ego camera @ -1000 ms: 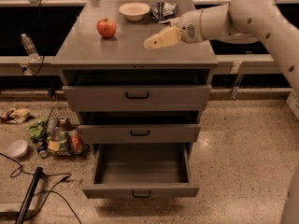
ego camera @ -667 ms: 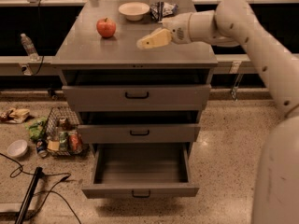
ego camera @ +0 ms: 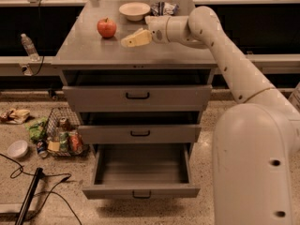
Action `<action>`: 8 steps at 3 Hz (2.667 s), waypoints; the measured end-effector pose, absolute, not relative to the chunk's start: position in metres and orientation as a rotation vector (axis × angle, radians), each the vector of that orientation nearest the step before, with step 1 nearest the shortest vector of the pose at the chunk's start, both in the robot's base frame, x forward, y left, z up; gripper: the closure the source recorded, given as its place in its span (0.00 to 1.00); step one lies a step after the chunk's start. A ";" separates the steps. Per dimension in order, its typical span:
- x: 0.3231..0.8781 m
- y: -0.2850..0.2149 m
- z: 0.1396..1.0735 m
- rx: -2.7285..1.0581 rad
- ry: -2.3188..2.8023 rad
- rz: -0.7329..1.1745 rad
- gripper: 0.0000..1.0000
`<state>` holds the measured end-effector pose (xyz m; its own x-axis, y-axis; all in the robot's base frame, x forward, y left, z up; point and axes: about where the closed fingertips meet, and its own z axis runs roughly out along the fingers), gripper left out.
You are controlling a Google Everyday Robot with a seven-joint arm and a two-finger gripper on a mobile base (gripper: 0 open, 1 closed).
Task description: Place apple into bottom drawer
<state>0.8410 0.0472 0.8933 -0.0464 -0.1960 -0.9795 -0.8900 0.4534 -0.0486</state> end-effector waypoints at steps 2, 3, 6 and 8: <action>0.907 0.089 0.868 -0.961 1.613 0.643 0.00; 0.922 0.112 0.866 -0.937 1.618 0.666 0.00; 0.941 0.165 0.849 -0.910 1.577 0.721 0.21; 0.937 0.167 0.847 -0.926 1.557 0.739 0.75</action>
Offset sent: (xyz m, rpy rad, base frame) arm 0.1156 0.0492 -0.0236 -0.0825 0.0199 -0.1334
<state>0.9374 0.1669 0.8472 -0.0675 -0.1682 -0.9835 -0.8681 0.4957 -0.0252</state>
